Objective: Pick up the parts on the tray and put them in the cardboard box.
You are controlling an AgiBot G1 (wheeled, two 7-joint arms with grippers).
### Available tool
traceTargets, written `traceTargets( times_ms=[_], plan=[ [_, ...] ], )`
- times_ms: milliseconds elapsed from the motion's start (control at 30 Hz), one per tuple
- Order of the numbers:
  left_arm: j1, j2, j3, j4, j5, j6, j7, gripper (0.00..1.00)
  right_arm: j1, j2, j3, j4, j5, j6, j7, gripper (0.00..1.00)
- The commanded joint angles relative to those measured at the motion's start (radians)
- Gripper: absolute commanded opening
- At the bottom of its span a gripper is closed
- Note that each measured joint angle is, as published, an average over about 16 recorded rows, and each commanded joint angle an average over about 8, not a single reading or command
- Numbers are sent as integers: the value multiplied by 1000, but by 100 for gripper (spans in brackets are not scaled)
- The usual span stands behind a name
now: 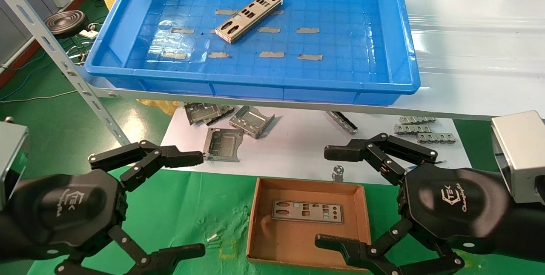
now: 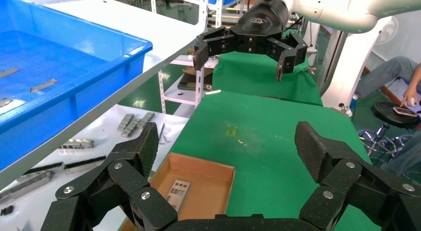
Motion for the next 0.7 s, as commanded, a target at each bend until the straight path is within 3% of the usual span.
traceTargets(
  times_ms=[33, 700],
  plan=[
    [0, 0, 0, 0, 0, 0, 0, 100, 0, 0, 0, 0, 0, 0, 0, 100],
    [0, 0, 0, 0, 0, 0, 0, 100, 0, 0, 0, 0, 0, 0, 0, 100]
  ],
)
